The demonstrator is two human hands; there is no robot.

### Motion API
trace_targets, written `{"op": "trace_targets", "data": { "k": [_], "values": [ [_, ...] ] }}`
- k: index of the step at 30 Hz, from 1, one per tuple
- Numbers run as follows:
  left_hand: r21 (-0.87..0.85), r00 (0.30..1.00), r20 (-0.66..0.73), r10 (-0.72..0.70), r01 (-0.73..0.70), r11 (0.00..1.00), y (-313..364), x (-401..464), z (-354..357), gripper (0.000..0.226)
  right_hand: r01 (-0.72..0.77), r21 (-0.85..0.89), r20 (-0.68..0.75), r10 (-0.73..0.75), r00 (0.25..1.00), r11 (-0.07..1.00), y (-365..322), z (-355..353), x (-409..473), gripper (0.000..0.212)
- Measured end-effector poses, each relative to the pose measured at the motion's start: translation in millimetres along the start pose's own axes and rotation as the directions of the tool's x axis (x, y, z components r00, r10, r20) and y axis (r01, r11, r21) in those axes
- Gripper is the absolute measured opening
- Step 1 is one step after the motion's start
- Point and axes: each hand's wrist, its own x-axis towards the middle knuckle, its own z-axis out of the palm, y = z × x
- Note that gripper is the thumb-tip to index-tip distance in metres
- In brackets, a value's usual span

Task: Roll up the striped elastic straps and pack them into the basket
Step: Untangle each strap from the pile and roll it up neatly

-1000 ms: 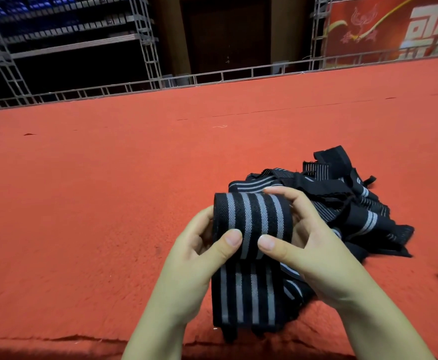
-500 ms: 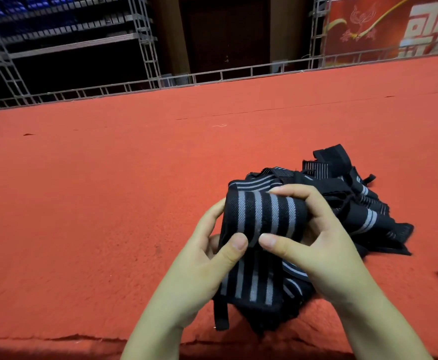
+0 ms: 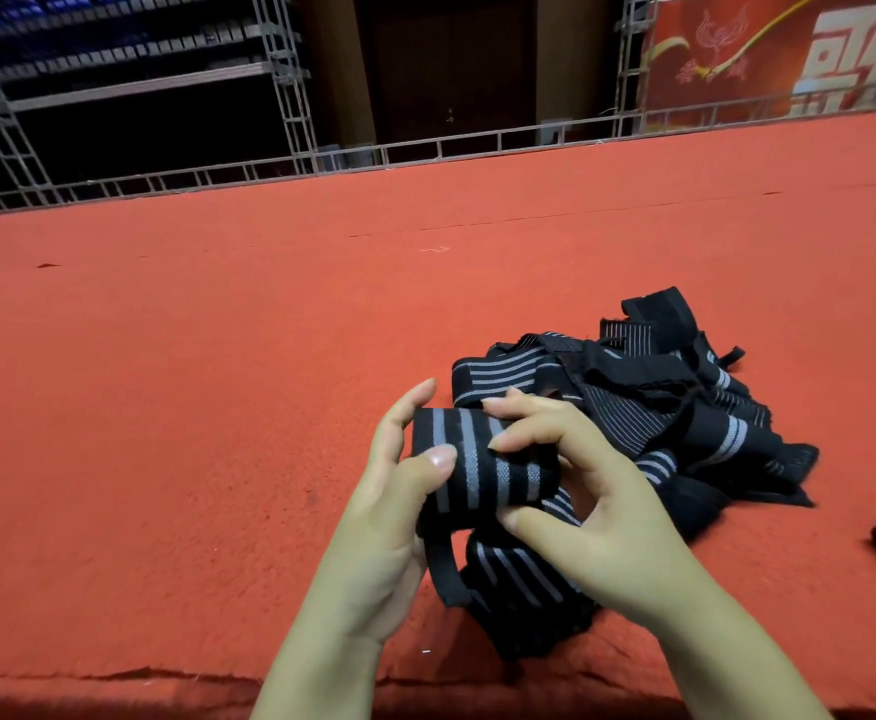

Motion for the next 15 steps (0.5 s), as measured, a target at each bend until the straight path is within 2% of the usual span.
{"op": "trace_targets", "data": {
  "k": [3, 5, 8, 10, 15],
  "values": [
    [-0.002, 0.998, 0.049, 0.032, -0.032, 0.999, 1.1, 2.0, -6.0, 0.07, -0.15, 0.158, 0.044, 0.144, 0.989, 0.976, -3.7, -6.6, 0.1, 0.021],
    [0.003, 0.994, 0.099, 0.04, -0.041, 0.999, 1.0, 3.6, -9.4, 0.075, -0.27, 0.238, 0.011, 0.275, 0.961, 0.933, -2.0, -13.3, 1.1, 0.021],
    [0.025, 0.983, 0.183, 0.004, -0.009, 1.0, 0.0, 5.6, -8.1, 0.078, -0.412, 0.284, 0.049, 0.416, 0.908, 0.866, 2.6, -20.0, -0.8, 0.027],
    [0.06, 0.975, 0.221, -0.035, 0.023, 0.998, -0.8, 6.4, -4.6, 0.078, -0.45, 0.312, 0.088, 0.446, 0.891, 0.837, 3.5, -22.2, -5.1, 0.033],
    [0.132, 0.965, 0.237, -0.109, 0.079, 0.988, -5.4, 11.5, 4.6, 0.077, -0.439, 0.223, 0.092, 0.429, 0.899, 0.871, 7.3, -30.3, -16.2, 0.051]
  ]
}}
